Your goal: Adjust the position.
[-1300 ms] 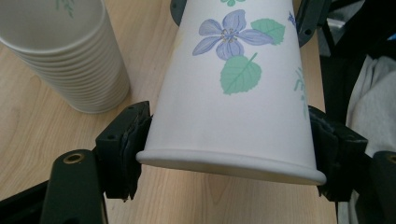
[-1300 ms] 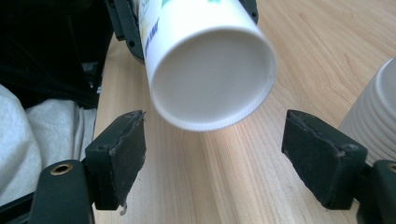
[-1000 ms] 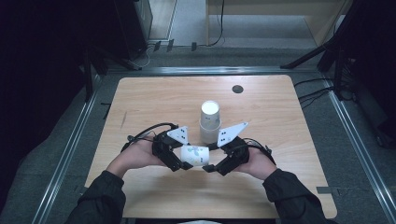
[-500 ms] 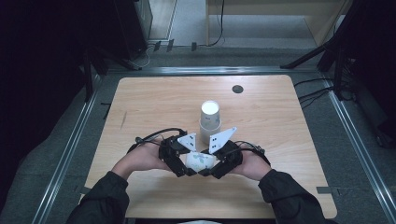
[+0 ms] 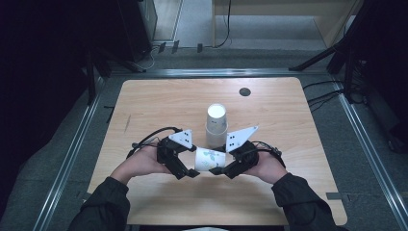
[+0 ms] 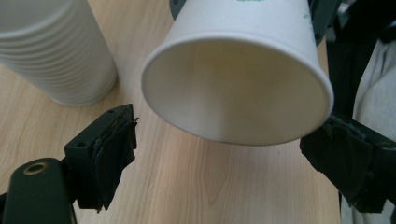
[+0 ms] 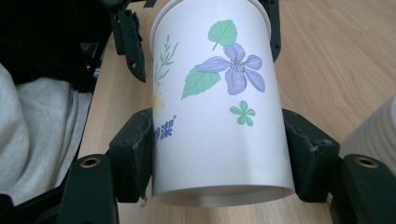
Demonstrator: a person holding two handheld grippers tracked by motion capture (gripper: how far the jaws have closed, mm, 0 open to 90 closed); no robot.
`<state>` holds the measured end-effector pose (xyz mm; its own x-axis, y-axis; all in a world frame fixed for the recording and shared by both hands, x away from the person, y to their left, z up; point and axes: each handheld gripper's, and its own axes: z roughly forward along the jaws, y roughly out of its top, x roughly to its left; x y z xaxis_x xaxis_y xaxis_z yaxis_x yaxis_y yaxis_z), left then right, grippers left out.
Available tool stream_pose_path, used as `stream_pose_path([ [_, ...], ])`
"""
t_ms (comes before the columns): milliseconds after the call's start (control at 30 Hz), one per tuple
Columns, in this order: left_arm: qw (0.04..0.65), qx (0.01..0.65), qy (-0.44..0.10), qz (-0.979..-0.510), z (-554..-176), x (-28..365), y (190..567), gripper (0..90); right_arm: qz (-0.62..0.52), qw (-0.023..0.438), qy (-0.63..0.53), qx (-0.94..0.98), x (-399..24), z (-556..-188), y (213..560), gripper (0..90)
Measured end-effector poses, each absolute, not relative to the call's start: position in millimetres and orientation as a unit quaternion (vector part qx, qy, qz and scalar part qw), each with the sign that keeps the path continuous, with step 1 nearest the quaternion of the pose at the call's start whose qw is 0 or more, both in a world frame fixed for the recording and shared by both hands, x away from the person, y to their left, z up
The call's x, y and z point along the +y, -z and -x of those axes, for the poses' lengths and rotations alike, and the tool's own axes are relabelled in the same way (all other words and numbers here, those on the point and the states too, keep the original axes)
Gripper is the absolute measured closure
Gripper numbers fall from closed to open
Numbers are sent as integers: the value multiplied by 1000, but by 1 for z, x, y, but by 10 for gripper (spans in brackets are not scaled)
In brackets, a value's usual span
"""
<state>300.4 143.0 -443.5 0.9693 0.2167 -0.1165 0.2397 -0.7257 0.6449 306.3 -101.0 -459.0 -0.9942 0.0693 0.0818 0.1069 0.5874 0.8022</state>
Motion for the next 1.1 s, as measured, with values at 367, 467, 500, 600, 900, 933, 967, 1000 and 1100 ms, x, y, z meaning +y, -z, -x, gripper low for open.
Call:
stream_pose_path([
  [367,429,151,35,-890,-295,145,448,108,49,36,481,-874,-107,-305,452,340],
  [467,458,156,48,-874,-295,147,447,124,53,52,492,-868,-106,-306,453,339],
  [500,468,156,53,-868,-296,148,446,130,55,55,494,-866,-106,-306,453,339],
  [600,478,152,51,-863,-295,150,444,164,58,63,500,-862,-107,-307,453,338],
  [900,452,140,36,-880,-294,152,440,239,64,65,492,-866,-104,-307,455,285],
  [933,450,141,32,-882,-294,153,439,240,68,66,488,-868,-103,-308,455,276],
  [967,443,140,29,-885,-295,154,438,240,70,73,486,-868,-103,-308,455,269],
  [1000,438,138,24,-888,-295,155,437,241,74,74,484,-869,-104,-309,455,264],
  [1100,415,138,17,-899,-296,157,434,242,84,59,466,-879,-103,-310,458,258],
])
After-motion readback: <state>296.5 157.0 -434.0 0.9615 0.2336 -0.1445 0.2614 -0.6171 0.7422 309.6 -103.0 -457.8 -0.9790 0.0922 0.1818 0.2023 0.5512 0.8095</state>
